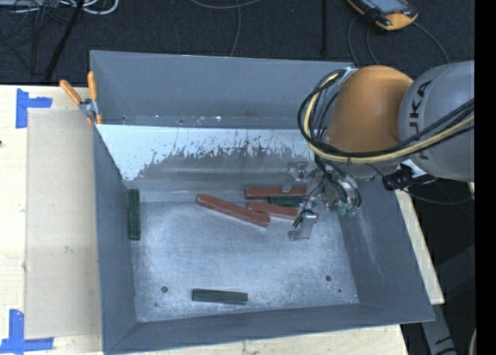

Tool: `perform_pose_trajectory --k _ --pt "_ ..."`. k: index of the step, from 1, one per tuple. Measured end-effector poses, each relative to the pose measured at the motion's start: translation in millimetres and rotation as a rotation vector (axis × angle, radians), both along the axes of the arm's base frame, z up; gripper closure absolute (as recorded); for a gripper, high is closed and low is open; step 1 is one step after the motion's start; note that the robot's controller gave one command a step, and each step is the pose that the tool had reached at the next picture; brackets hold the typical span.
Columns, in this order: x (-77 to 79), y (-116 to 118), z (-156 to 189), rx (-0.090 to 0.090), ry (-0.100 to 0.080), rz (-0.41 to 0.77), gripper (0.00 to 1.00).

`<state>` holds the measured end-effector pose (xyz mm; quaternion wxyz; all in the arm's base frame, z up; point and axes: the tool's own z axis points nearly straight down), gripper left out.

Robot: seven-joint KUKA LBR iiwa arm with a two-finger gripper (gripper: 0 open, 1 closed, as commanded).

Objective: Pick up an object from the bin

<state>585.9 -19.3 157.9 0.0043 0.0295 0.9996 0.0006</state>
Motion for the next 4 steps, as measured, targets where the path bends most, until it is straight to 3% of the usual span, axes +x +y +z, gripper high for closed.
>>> perform_pose_trajectory --k 1,2,3,4 --pt "21.3 -2 -62 0.001 0.004 -0.156 0.0" --pt "26.9 -29 -83 -0.001 -0.001 -0.212 1.0" --pt "26.9 -29 -83 -0.001 -0.001 -0.211 1.0" --pt "12.5 -49 -2 -0.001 0.007 -0.03 1.0"
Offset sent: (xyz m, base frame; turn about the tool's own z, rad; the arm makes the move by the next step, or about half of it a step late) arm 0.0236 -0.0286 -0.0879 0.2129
